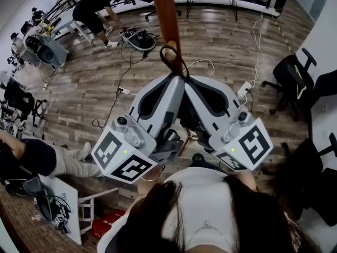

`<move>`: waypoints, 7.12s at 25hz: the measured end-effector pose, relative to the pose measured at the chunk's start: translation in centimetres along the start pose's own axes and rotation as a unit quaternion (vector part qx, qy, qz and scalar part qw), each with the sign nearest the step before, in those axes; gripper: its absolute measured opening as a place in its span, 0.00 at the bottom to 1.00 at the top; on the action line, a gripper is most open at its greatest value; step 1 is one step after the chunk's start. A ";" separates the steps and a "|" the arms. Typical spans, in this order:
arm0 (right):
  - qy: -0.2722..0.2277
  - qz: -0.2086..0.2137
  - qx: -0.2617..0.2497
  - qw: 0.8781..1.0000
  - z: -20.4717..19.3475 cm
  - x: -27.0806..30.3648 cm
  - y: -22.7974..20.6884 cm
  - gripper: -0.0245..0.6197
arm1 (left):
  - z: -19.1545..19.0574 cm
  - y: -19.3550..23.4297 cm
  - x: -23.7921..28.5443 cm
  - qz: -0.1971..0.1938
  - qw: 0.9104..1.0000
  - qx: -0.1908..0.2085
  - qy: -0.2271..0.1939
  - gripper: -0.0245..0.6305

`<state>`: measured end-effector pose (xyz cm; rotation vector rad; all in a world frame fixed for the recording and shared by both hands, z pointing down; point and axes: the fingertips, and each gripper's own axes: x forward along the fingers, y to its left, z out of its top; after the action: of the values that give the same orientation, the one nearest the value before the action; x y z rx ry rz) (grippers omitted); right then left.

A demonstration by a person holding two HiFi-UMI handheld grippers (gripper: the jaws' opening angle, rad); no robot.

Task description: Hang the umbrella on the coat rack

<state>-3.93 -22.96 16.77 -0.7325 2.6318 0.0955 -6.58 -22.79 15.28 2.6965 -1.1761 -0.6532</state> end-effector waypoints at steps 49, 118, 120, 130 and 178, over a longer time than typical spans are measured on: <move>0.034 -0.015 0.057 0.998 -6.3 1.9 -4.1 0.10 | -4.3 6.7 1.2 0.036 0.997 -0.059 0.038 0.05; 0.031 -0.093 0.017 0.995 -3.3 -5.3 4.1 0.10 | -3.7 -1.5 -7.5 0.035 0.999 -0.015 0.032 0.06; 0.028 -0.098 0.013 0.995 -3.1 -5.7 4.7 0.10 | -3.7 -1.9 -8.1 0.034 0.999 -0.015 0.033 0.06; 0.033 -0.116 -0.010 0.993 -2.9 -7.2 8.0 0.10 | -3.6 -4.0 -11.3 0.029 0.999 -0.025 0.036 0.06; 0.033 -0.162 -0.033 0.986 -0.1 -17.9 21.0 0.10 | -4.7 -16.0 -23.4 0.018 0.999 -0.028 0.037 0.06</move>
<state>-0.69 3.72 23.11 -1.1930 2.5419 0.0669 -7.96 4.88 22.86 2.6233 -1.1667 -0.5686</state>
